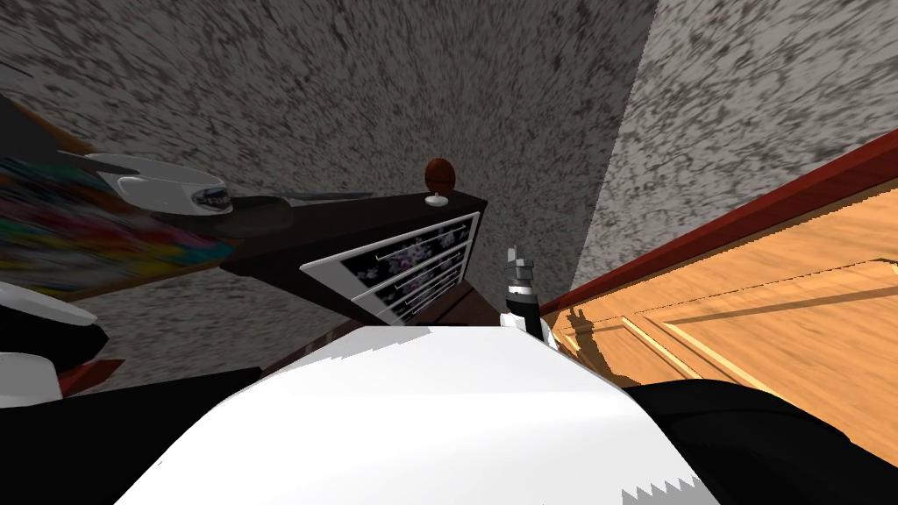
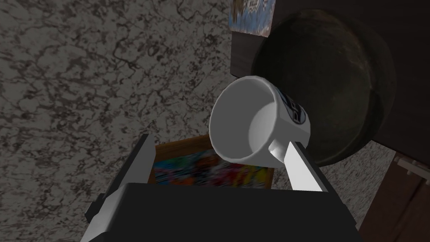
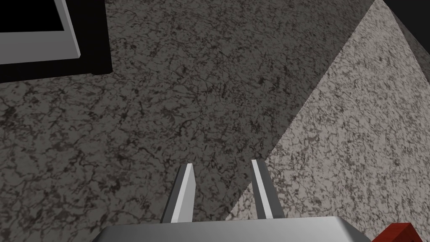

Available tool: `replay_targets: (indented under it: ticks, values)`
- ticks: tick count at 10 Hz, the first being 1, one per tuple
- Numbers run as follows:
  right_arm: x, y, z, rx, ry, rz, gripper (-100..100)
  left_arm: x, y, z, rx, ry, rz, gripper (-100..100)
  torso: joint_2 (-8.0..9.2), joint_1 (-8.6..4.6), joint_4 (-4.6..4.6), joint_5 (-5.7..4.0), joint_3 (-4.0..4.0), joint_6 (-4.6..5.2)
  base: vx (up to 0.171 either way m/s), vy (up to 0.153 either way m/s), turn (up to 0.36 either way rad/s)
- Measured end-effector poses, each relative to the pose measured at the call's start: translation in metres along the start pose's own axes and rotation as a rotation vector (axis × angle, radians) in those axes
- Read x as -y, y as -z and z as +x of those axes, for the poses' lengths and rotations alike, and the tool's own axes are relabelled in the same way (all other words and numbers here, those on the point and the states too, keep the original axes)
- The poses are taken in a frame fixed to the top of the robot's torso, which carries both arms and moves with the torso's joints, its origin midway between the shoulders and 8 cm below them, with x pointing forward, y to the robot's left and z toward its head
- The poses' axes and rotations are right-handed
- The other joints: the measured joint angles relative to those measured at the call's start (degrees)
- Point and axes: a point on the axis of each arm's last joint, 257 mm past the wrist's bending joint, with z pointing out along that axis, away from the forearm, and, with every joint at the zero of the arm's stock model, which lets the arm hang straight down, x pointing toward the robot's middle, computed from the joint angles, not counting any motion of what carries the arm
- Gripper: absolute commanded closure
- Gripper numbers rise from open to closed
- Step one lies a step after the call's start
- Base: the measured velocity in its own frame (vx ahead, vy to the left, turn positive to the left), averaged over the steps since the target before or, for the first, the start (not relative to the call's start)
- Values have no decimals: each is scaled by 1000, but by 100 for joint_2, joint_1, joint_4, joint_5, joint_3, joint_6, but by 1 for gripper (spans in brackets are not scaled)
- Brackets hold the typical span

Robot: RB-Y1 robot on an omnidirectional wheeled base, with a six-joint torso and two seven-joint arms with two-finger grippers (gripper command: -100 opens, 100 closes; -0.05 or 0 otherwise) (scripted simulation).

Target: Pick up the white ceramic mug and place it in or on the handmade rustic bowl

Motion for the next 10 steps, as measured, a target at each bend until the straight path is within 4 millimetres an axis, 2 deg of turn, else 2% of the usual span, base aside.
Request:
replay_targets:
  ticks: [4, 5, 10]
  values:
    - [0, 0, 0, 0, 0, 0, 0, 14, 13, -3, 4, 6, -3, -100, 0, 0, 0, 0, 0, 0, 13, 10, -10]
    - [0, 0, 0, 0, 0, 0, 0, 15, 14, -3, 4, 7, -3, 0, 1, -1, 0, 1, 0, 0, 0, 0, 0]
    - [0, 0, 0, 0, 0, 0, 0, 15, 14, -3, 4, 7, -3, 0, 4, -3, 1, 1, 2, 0, 0, 0, 0]
